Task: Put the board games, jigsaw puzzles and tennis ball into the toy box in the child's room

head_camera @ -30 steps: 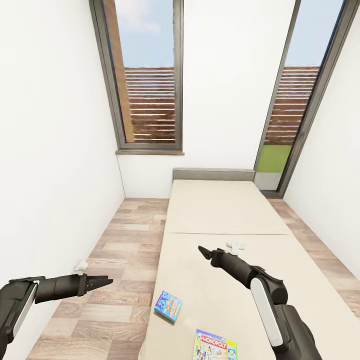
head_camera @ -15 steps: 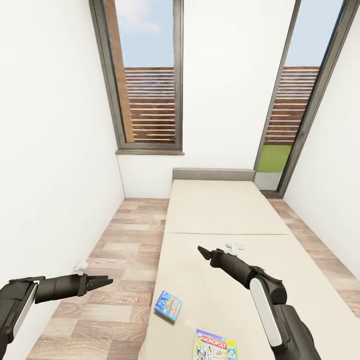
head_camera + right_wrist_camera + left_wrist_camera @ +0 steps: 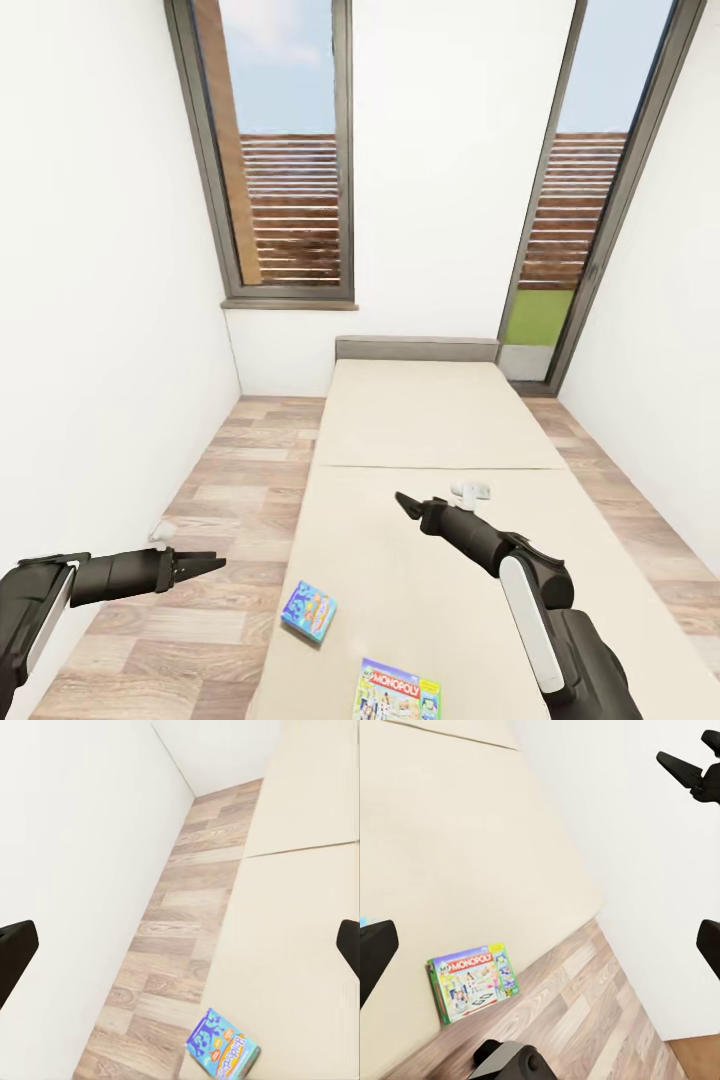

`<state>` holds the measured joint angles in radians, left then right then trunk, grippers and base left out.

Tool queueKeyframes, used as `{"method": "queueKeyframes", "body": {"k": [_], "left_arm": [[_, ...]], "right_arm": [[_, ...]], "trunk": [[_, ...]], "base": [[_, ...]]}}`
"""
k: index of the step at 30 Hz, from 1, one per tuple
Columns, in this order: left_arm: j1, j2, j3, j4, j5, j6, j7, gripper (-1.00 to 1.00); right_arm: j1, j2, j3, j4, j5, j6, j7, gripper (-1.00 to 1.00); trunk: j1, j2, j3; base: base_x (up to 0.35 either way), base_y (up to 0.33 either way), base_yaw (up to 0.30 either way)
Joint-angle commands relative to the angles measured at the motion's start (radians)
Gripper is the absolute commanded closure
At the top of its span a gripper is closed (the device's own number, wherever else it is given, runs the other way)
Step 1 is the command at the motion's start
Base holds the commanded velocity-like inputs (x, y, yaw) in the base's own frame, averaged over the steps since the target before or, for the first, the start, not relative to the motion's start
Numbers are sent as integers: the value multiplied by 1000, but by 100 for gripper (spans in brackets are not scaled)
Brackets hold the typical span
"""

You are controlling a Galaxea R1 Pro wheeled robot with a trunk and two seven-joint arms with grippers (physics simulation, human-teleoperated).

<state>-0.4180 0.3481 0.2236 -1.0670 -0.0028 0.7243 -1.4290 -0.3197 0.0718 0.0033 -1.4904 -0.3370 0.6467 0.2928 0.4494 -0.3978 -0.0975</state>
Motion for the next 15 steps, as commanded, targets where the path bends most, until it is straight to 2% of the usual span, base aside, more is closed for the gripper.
{"method": "queueKeyframes", "body": {"k": [1,8,15], "left_arm": [[-1,0,0,-1,0,11,-4,-100],[-1,0,0,-1,-1,11,-4,-100],[-1,0,0,-1,-1,11,-4,-100]], "right_arm": [[-1,0,-1,-1,-2,5,2,-100],[-1,0,1,-1,-2,5,2,-100],[-1,1,3,-1,-1,5,1,-100]], "trunk": [[1,-2,-2],[1,-2,-2],[1,-2,-2]], "base": [[0,-284,0],[-36,-285,0],[-196,-248,0]]}}
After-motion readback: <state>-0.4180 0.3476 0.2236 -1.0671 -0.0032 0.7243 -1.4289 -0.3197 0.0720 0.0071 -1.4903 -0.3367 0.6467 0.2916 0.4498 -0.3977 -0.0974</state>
